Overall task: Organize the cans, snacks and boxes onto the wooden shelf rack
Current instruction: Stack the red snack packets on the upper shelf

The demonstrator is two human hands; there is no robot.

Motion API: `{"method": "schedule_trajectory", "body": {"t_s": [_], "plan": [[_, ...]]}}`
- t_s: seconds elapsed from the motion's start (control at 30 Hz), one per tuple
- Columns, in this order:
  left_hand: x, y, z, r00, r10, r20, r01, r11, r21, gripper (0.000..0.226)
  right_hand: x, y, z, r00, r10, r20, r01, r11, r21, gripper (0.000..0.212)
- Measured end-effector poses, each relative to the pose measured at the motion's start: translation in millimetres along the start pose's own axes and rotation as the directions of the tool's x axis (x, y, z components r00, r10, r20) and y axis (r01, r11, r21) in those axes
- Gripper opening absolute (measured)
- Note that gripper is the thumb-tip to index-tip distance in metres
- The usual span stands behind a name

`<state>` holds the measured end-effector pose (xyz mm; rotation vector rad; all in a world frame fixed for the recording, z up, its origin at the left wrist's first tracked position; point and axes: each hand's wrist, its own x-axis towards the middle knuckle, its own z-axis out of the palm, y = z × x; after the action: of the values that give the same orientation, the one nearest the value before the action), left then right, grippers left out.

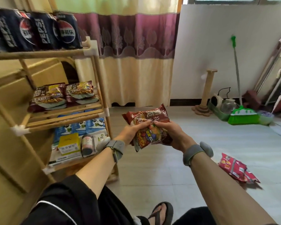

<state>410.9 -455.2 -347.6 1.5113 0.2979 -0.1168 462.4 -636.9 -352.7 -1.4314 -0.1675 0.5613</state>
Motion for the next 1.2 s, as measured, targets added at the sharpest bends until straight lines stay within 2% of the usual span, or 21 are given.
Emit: {"method": "schedule_trajectory", "body": {"t_s": [0.03, 0.1, 0.23, 0.33, 0.4, 0.47, 0.53, 0.57, 0.63, 0.7, 0.73, 0.83, 0.97, 1.1, 1.13, 1.2], "plan": [[-1, 3, 0, 1.0, 0.009, -0.013, -0.009, 1.0, -0.029, 0.058, -1, -4, 4, 1.0, 0.009, 0.018, -0.009, 1.0, 0.0, 0.046], [-8, 9, -21, 0.989, 0.063, -0.131, -0.067, 0.998, -0.022, 0.049, 2, -9, 27, 1.0, 0.013, 0.024, -0.012, 0.999, -0.031, 0.052], [-26, 26, -70, 0.92, 0.191, -0.343, -0.186, 0.981, 0.049, 0.042, 13, -22, 81, 1.0, 0.015, -0.027, -0.019, 0.99, -0.14, 0.082], [-45, 42, -117, 0.875, 0.194, -0.443, -0.176, 0.981, 0.082, 0.039, 17, -37, 121, 0.973, 0.168, 0.159, -0.11, 0.94, -0.323, 0.1], [-51, 47, -145, 0.827, 0.201, -0.525, -0.189, 0.979, 0.077, 0.053, 18, -43, 140, 0.934, 0.258, 0.248, -0.143, 0.904, -0.402, 0.097], [-58, 44, -179, 0.743, 0.167, -0.648, -0.243, 0.97, -0.028, 0.092, 25, -47, 174, 0.915, 0.26, 0.308, -0.135, 0.918, -0.373, 0.094], [-63, 40, -198, 0.69, 0.079, -0.72, -0.324, 0.923, -0.209, 0.125, 33, -48, 207, 0.936, 0.211, 0.283, -0.134, 0.954, -0.268, 0.088], [-70, 41, -204, 0.682, 0.026, -0.73, -0.356, 0.885, -0.301, 0.13, 39, -47, 227, 0.952, 0.176, 0.25, -0.126, 0.97, -0.206, 0.084], [-74, 42, -200, 0.676, -0.048, -0.735, -0.379, 0.833, -0.403, 0.119, 48, -45, 253, 0.98, 0.112, 0.163, -0.094, 0.989, -0.116, 0.078], [-73, 39, -204, 0.647, -0.116, -0.754, -0.378, 0.809, -0.45, 0.109, 54, -45, 280, 0.987, 0.069, 0.142, -0.054, 0.992, -0.111, 0.084], [-74, 38, -213, 0.649, -0.13, -0.75, -0.388, 0.791, -0.473, 0.111, 60, -45, 296, 0.988, 0.042, 0.146, -0.027, 0.994, -0.104, 0.083], [-63, 29, -242, 0.683, -0.142, -0.717, -0.363, 0.786, -0.501, 0.133, 76, -48, 324, 0.996, -0.024, 0.081, 0.022, 0.999, 0.024, 0.056], [-59, 29, -266, 0.723, -0.19, -0.664, -0.142, 0.9, -0.412, 0.133, 99, -51, 343, 0.999, -0.048, 0.012, 0.046, 0.992, 0.116, 0.059], [-76, 37, -275, 0.796, -0.132, -0.591, -0.02, 0.97, -0.244, 0.137, 116, -54, 354, 1.0, -0.017, -0.022, 0.02, 0.992, 0.127, 0.049], [-80, 42, -275, 0.811, -0.092, -0.577, 0.023, 0.992, -0.126, 0.127, 120, -59, 351, 0.999, -0.015, -0.032, 0.019, 0.992, 0.127, 0.044], [-89, 40, -285, 0.789, 0.056, -0.612, 0.107, 0.968, 0.226, 0.084, 130, -60, 355, 1.0, 0.009, -0.02, -0.007, 0.995, 0.1, 0.041]]}}
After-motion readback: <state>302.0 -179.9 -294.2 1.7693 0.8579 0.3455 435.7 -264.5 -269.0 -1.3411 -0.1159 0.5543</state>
